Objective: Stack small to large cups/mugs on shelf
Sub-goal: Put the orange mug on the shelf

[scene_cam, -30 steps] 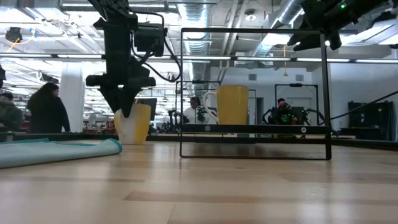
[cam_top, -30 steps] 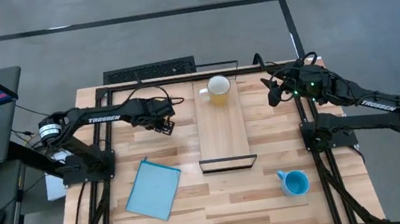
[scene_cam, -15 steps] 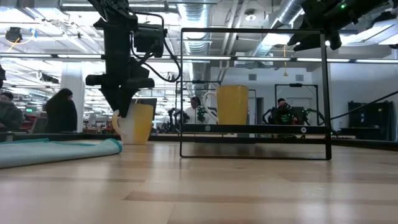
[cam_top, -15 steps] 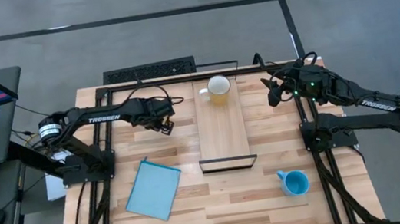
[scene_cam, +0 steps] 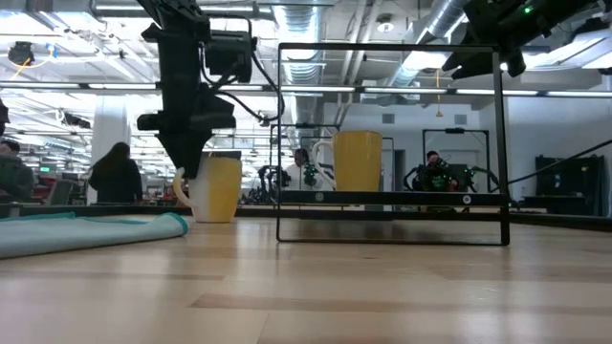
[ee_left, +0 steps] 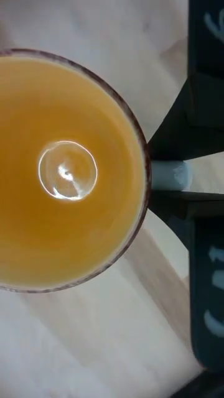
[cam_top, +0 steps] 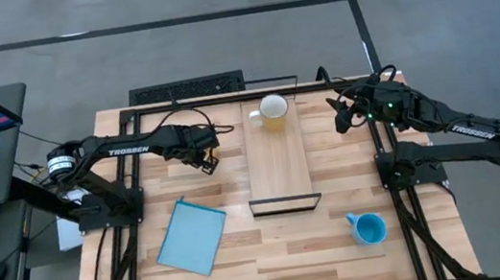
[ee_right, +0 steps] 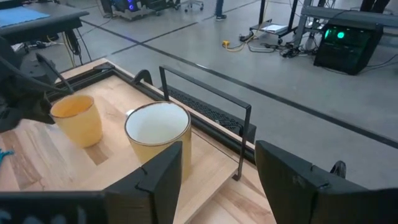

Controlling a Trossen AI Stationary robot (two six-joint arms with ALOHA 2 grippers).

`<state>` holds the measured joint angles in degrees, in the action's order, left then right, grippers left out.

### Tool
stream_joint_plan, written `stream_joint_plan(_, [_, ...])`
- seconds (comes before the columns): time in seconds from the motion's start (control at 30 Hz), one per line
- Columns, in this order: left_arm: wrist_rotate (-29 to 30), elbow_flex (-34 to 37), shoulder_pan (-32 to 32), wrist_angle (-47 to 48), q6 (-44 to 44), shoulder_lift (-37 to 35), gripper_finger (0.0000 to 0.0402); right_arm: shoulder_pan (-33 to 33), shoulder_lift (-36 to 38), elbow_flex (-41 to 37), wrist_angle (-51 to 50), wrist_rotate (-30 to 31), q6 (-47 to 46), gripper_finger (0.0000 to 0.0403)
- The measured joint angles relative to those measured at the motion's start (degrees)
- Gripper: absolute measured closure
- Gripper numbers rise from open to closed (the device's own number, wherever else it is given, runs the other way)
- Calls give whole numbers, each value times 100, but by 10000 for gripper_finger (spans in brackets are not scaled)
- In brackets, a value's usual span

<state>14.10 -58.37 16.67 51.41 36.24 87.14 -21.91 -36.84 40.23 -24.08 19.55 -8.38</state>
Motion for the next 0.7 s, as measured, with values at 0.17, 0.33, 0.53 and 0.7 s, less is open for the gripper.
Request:
stream_joint_plan(0.17, [-74,-278,-177,16,-106,-224,353,0,0,0,0,0,-2,181])
stream_joint_plan(0.33, [-81,-836,-301,-208,-516,-370,353,0,0,0,0,0,-2,181])
stream_joint_plan(0.53, [-334,-1659,-397,-406,-1234,-249,353,0,0,0,3,0,-11,181])
stream_joint_plan(0.7, [-374,-2185,-513,-498,-1686,-139,353,1,-41,0,8,1,-11,181])
